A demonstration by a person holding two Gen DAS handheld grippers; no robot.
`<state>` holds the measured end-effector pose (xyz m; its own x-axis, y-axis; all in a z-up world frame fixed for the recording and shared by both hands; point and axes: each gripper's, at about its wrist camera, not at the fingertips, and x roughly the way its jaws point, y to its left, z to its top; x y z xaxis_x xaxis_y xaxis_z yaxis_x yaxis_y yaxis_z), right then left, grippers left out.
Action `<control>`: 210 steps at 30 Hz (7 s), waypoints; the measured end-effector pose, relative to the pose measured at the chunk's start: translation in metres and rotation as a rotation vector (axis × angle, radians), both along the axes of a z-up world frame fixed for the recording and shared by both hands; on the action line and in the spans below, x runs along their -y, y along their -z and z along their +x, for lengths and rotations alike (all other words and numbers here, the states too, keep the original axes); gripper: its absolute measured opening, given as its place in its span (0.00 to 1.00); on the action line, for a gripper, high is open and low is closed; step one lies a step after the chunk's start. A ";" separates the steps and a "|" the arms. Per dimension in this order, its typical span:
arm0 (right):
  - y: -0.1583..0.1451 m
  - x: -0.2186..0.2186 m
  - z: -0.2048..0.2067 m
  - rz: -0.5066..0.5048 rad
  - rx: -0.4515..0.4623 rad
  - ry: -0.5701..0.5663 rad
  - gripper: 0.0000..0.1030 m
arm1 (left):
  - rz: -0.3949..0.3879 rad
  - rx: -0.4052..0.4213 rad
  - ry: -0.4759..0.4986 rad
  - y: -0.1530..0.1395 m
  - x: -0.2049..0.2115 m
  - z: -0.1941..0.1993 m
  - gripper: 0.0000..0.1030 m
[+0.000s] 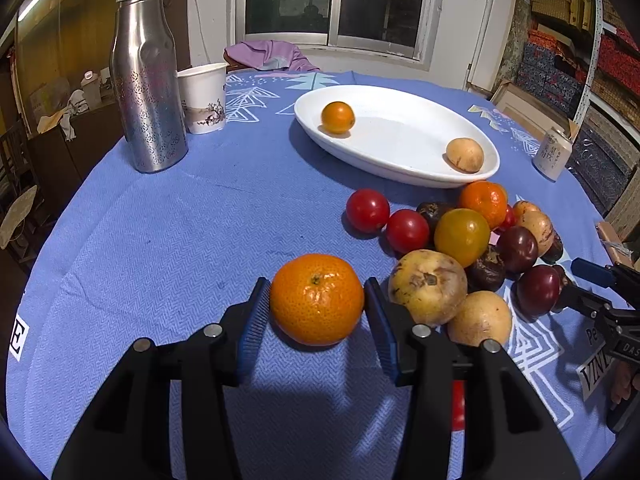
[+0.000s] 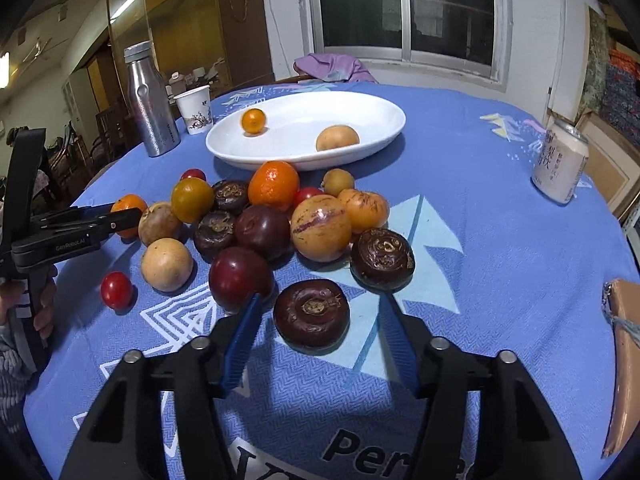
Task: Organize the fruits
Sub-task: 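Lower both fruits onto the white plate and open both grippers, then grasp the red tomato with the left gripper from the fruit pile, then carry the red tomato to the plate while the right gripper carries a mangosteen there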
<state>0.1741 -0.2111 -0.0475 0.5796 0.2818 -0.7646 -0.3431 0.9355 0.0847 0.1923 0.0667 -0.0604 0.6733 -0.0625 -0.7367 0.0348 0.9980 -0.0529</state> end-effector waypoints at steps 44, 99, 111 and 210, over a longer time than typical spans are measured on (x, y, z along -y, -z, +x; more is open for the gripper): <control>-0.039 -0.039 0.184 0.169 0.017 0.099 0.41 | -0.032 0.013 0.029 -0.036 0.052 0.138 0.46; -0.034 0.078 0.059 0.418 -0.020 0.295 0.81 | -0.222 -0.156 0.010 0.000 0.022 0.098 0.45; -0.031 0.080 0.059 0.415 -0.028 0.307 0.81 | -0.191 -0.136 -0.028 -0.004 0.000 0.089 0.41; -0.036 0.056 0.051 0.128 0.058 0.203 0.41 | -0.280 -0.009 0.016 -0.044 0.002 0.066 0.28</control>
